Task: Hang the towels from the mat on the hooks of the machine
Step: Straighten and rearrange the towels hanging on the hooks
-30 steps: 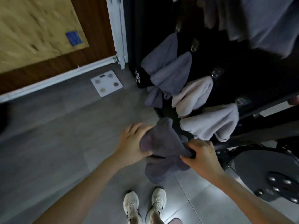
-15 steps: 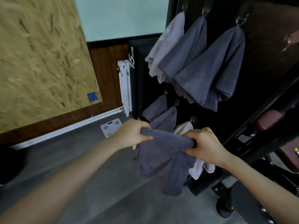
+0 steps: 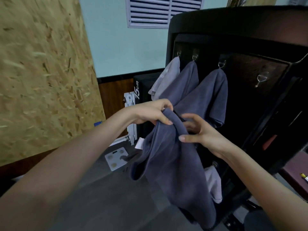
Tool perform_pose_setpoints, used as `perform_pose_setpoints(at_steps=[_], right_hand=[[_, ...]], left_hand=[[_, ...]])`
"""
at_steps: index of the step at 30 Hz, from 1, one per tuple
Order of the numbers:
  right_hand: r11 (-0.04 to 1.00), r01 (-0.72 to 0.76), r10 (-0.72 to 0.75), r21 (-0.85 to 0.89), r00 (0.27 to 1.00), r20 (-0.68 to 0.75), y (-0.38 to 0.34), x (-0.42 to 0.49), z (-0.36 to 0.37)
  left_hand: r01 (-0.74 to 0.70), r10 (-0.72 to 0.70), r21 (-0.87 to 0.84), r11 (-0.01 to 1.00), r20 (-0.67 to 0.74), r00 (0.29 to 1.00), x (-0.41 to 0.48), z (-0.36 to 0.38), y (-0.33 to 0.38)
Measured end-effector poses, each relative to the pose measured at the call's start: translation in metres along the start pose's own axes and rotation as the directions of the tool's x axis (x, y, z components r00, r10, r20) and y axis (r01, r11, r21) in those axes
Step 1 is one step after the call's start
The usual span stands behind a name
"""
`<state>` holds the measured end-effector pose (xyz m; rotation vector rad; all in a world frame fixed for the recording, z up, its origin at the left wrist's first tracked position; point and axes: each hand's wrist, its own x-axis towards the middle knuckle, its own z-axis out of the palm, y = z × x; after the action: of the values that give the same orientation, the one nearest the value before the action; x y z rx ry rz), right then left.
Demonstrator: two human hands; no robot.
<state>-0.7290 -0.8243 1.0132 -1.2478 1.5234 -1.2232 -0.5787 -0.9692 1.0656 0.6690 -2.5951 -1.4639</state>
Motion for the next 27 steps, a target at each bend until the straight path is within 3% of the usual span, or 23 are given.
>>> perform_pose_setpoints(at_steps=[2,5,7,10,12,14,16,21,25,27], right_hand=[[0.999,0.043,-0.042,0.032,0.999,-0.023,-0.013,0.007,0.008],[0.995,0.098,-0.094,0.011,0.981,-0.171,-0.021,0.018,0.020],[0.993,0.114,-0.101,0.035,0.960,-0.262,-0.022,0.026,0.018],[0.991,0.128,-0.111,0.035,0.944,-0.311,-0.027,0.035,0.011],[0.992,0.126,-0.112,0.022,0.943,-0.313,-0.032,0.039,0.008],[0.994,0.109,-0.109,-0.017,0.943,-0.313,-0.035,0.042,0.005],[0.994,0.091,-0.107,-0.069,0.946,-0.305,-0.036,0.042,-0.002],[0.997,0.082,-0.081,-0.009,0.954,-0.289,-0.036,0.031,-0.022],[0.991,0.103,-0.074,0.085,0.955,-0.287,-0.036,0.023,-0.027],[0.991,0.104,-0.076,0.085,0.955,-0.287,-0.037,0.020,-0.026]], left_hand=[[0.008,-0.007,-0.037,0.999,0.004,1.000,0.003,0.001,0.003],[0.000,-0.042,-0.286,0.958,-0.141,0.989,0.006,0.004,-0.003],[-0.019,-0.040,-0.371,0.928,-0.152,0.988,-0.002,0.002,-0.011],[0.073,-0.061,-0.248,0.966,0.056,0.997,-0.020,0.001,-0.030],[0.096,-0.095,-0.087,0.992,0.011,0.995,-0.025,0.001,-0.038],[0.113,-0.101,0.062,0.992,-0.162,0.982,-0.023,-0.005,-0.042],[0.115,-0.094,0.088,0.989,-0.219,0.971,-0.024,-0.016,-0.039],[0.058,-0.040,0.131,0.990,-0.142,0.989,-0.017,-0.046,-0.009],[0.073,-0.057,0.462,0.884,-0.048,0.997,-0.005,-0.062,0.010],[0.102,-0.105,0.512,0.853,-0.022,0.994,-0.003,-0.068,0.012]])
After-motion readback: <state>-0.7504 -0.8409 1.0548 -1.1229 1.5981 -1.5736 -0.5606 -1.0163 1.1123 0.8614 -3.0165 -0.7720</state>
